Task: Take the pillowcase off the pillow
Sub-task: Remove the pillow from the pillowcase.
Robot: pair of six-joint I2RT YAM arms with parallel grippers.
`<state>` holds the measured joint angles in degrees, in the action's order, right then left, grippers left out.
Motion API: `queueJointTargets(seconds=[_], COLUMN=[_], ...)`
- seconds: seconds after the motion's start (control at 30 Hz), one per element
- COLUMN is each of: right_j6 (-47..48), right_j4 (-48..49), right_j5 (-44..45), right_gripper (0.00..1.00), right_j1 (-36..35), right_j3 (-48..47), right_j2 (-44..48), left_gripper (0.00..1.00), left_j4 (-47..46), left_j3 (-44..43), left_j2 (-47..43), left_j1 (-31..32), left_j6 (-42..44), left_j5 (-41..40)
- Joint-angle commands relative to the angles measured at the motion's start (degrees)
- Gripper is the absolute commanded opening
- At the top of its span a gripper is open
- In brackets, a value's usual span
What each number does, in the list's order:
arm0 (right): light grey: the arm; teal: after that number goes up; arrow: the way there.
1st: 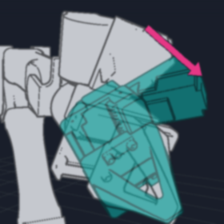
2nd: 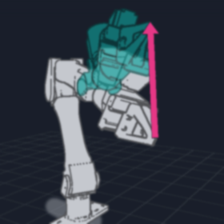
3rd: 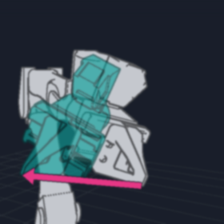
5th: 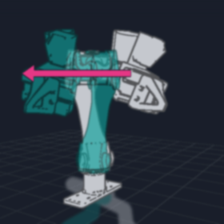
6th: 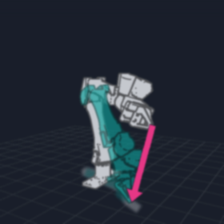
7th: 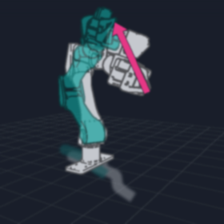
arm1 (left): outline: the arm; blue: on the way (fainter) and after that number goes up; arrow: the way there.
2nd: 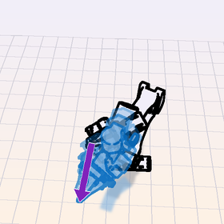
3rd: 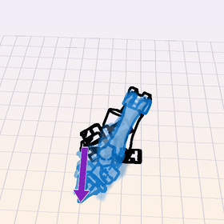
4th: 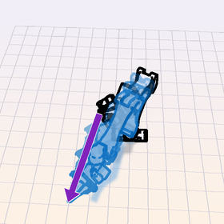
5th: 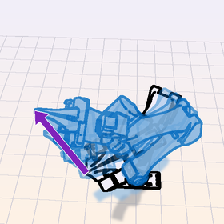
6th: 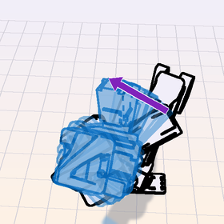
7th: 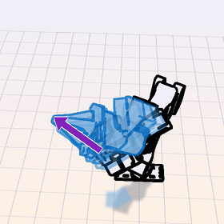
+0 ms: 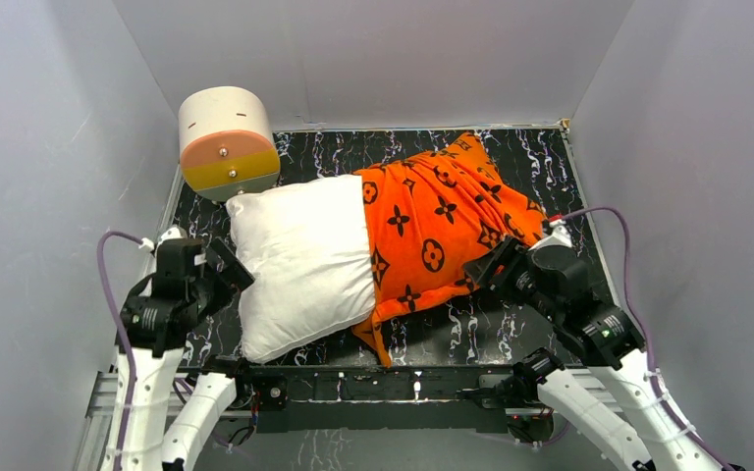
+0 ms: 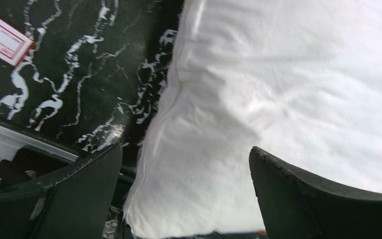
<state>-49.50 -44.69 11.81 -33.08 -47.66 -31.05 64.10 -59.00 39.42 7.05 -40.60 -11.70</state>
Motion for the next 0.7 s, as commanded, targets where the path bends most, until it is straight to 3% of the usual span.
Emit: queueJointTargets(seconds=[0.0, 0.13, 0.23, 0.33, 0.4, 0.47, 0.53, 0.6, 0.67], right_j6=[-6.09, -10.09, -10.77, -13.54, -17.31, -22.8, -24.61, -24.6, -23.29], right_j4=[10.26, 19.79, 24.13, 32.26, 37.75, 44.07, 44.16, 46.6, 47.13], right_j5=[-19.33, -26.26, -23.56, -20.1, -17.99, -13.41, -7.1, -6.72, -6.54], right_gripper=[0.79, 0.8, 0.79, 0.63, 0.42, 0.14, 0.09, 0.09, 0.09], right_j1=[-0.12, -0.1, -0.08, -0.08, -0.14, -0.39, -1.38, -2.44, -2.5], right_j3=[6.45, 12.54, 15.05, 17.36, 18.77, 19.88, 19.68, 22.94, 23.14], right_j2=[-0.81, -4.19, -6.6, -8.73, -10.56, -12.24, -12.21, -11.96, -13.34], left_gripper=[0.98, 0.98, 0.98, 0.98, 0.98, 0.98, 0.98, 0.98, 0.98], left_j4=[3.26, 2.62, 3.19, 2.32, 0.23, -4.9, -10.07, -10.58, -10.68], left_j3=[-1.4, -0.49, 0.18, 0.66, 1.47, 3.98, 7.59, 3.92, -1.11], left_j2=[-6.33, -10.66, -11.9, -11.81, -11.9, -11.58, -10.45, -5.37, 0.24], left_j1=[-0.11, -0.13, -0.11, -0.1, -0.1, -0.15, -0.16, -0.19, -0.19], left_j6=[-0.96, -0.88, 0.11, 1.31, 0.96, 0.23, -1.78, 2.24, 6.4], left_j5=[11.55, 21.6, 27.26, 35.09, 39.84, 47.34, 51.18, 41.34, 36.99])
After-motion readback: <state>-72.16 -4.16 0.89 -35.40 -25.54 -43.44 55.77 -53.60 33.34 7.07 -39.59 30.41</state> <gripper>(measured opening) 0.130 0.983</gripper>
